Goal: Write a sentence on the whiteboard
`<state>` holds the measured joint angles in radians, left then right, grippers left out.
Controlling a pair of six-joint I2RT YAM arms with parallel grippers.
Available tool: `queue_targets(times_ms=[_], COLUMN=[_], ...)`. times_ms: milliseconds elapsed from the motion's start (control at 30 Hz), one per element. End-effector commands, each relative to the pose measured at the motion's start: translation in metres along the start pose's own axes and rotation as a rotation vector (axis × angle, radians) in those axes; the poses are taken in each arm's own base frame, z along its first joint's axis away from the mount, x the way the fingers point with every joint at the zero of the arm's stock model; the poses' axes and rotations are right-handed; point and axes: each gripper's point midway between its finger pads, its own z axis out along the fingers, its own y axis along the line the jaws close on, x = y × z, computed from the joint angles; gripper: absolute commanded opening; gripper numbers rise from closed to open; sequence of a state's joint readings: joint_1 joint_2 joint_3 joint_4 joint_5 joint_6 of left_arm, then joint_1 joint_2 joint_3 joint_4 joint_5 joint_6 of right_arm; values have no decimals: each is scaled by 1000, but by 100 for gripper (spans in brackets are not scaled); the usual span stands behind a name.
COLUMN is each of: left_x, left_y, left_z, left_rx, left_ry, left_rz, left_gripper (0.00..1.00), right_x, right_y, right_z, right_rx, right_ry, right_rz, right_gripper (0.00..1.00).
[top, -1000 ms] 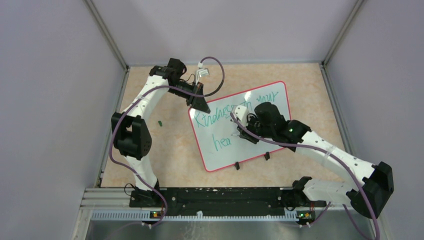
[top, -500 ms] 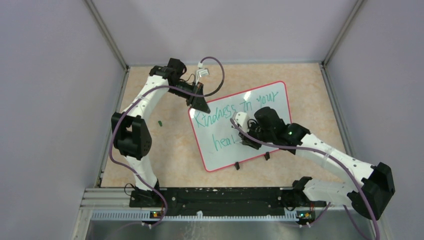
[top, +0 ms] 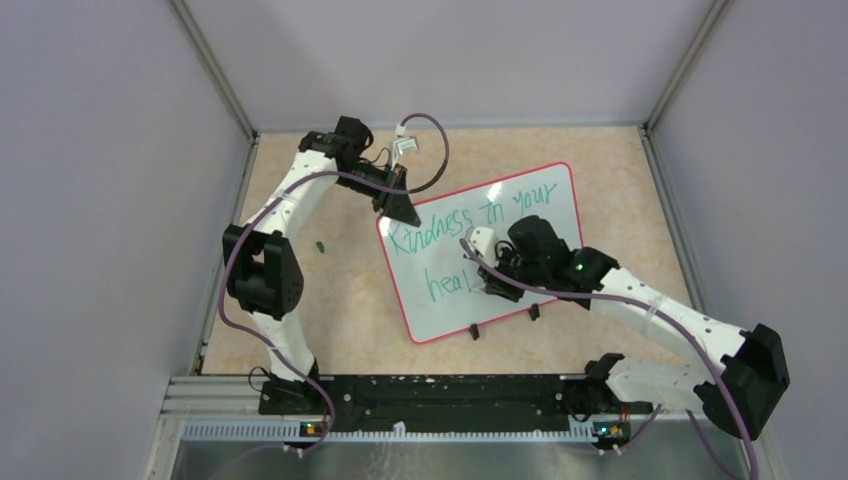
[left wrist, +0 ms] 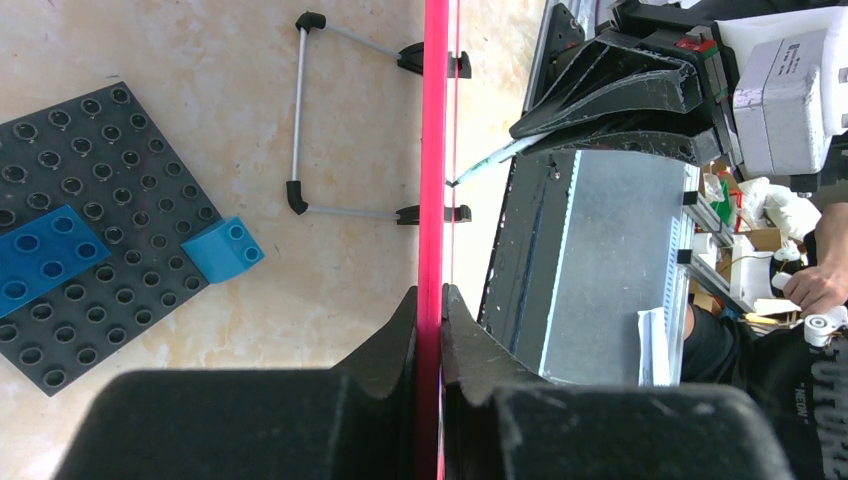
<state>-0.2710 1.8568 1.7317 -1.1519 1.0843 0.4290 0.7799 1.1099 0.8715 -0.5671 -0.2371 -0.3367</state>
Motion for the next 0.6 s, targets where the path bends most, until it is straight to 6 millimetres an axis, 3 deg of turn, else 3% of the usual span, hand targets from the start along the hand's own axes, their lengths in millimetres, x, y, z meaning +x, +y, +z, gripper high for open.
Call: queue_targets(times_ms=[0,567], left_x=[1,2], left_y=[24,25], left_z=[-7,-7], left_rx=[-133,-136], left_ry=[36,38], left_rz=[67,63], left_gripper=[0,0], right_x=[-34,-39], right_y=[-23,-47], right_z=[-6,-22], right_rx=[79,144], right_ry=[-97,-115], right_rz=[10,39], right_gripper=[0,0])
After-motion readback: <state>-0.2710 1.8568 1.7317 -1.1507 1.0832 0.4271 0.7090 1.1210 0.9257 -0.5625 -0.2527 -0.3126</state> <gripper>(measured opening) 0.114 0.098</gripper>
